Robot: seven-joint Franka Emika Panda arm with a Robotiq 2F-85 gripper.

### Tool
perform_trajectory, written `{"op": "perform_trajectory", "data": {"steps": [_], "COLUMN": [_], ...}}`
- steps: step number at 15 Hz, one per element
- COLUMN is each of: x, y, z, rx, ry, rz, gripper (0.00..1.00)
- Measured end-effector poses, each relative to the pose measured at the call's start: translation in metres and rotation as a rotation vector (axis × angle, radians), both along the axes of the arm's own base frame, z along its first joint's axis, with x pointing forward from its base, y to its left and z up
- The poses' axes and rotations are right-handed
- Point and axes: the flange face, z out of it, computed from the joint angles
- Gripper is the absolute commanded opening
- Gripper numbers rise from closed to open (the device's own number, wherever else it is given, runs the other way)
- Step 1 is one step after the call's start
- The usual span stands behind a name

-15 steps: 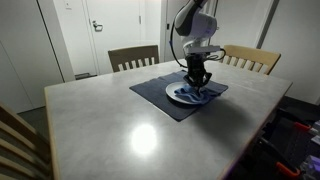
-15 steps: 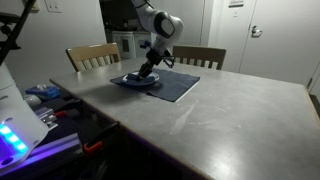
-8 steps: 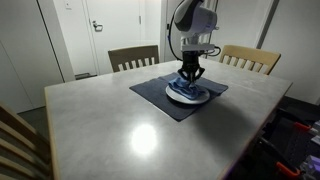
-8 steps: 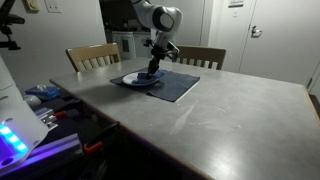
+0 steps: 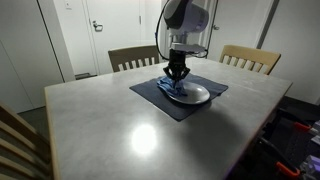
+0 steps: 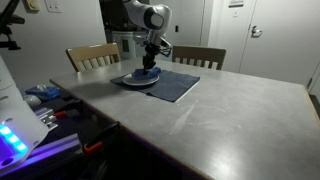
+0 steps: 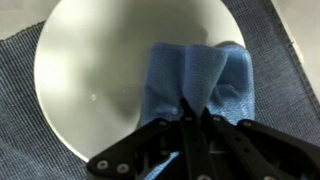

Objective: Use the blue towel to wipe the white plate

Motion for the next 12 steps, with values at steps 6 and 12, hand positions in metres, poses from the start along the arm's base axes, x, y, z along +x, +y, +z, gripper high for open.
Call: {"op": "perform_trajectory", "data": {"steps": [6,12], "x": [0.015,0.04], "y": [0.013,0.027], "z": [0.015,0.072], "rx": [-0.006,-0.086], "ry": [-0.132,-0.257], "rz": [0.081,0.209], "gripper": [0.02,0.02]}}
